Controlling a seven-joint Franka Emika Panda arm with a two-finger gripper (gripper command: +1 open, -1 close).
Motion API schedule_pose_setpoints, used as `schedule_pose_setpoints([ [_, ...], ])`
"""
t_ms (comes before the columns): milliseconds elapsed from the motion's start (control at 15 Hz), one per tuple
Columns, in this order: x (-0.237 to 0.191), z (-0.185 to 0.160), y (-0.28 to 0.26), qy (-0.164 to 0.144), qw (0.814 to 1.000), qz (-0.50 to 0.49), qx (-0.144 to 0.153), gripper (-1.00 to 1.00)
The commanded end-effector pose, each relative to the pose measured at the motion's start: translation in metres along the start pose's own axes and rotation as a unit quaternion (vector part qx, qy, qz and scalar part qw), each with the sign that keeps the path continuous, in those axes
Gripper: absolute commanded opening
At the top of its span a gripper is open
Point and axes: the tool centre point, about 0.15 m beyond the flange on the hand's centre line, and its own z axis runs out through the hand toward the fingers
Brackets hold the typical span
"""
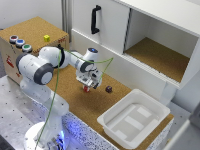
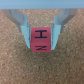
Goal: Grasp the pink block and rotate it left
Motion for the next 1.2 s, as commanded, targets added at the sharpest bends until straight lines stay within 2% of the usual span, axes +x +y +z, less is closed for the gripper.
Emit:
schedule_pose_setpoints([
  [0, 0.006, -0.016, -0.003, -0.069, 0.986, -0.146, -0.043, -1.0],
  [200, 0.013, 0.002, 0.001, -0.096, 0.96, -0.257, -0.062, -1.0],
  [400, 0.02, 0.009, 0.008, -0.088, 0.934, -0.34, -0.069, -1.0],
  [600, 0.021, 0.002, 0.015, -0.082, 0.898, -0.428, -0.068, -1.0],
  [667, 0.02, 0.0, 0.014, -0.078, 0.884, -0.455, -0.079, -1.0],
  [733, 0.018, 0.0, 0.015, -0.078, 0.871, -0.48, -0.07, -1.0],
  [800, 0.019, 0.004, 0.015, -0.085, 0.859, -0.5, -0.074, -1.0],
  [933, 0.024, 0.008, 0.018, -0.079, 0.851, -0.514, -0.075, -1.0],
  [1067, 0.024, -0.003, 0.019, -0.062, 0.857, -0.508, -0.064, -1.0],
  [1133, 0.019, -0.012, 0.019, -0.054, 0.86, -0.504, -0.06, 1.0],
])
